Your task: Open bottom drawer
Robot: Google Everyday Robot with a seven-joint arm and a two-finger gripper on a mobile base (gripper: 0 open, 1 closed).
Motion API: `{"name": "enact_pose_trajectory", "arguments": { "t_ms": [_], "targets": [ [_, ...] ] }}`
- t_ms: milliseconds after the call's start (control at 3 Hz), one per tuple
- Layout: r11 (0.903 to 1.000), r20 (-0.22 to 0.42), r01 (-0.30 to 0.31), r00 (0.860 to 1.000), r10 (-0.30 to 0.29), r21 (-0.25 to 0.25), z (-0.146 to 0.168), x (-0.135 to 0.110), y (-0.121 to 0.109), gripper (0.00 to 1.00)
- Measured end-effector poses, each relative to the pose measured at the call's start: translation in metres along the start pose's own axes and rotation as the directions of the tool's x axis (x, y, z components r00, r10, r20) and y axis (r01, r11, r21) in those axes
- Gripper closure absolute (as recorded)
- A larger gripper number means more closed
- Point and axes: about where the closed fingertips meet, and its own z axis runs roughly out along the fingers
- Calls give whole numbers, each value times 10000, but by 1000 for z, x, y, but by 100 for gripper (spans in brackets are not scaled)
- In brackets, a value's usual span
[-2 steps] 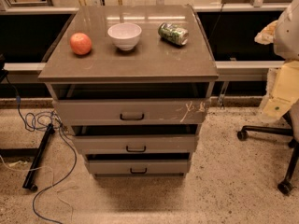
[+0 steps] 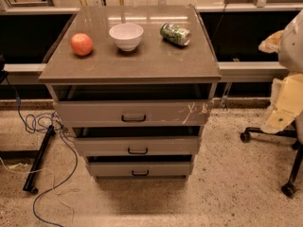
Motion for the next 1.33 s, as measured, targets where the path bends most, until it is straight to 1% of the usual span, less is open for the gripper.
{"name": "enact_pose_trajectory", "arguments": {
  "t_ms": [333, 667, 1000, 1333],
  "targets": [
    [10000, 854, 32, 9963, -32, 6, 25, 8, 20, 0],
    [9995, 2414, -326, 9700, 304, 53, 60, 16, 37, 0],
    [9978, 3366, -608, 9393, 665, -274, 88, 8, 53, 0],
    [9978, 3366, -609, 9393, 666, -275, 88, 8, 53, 0]
  ]
}}
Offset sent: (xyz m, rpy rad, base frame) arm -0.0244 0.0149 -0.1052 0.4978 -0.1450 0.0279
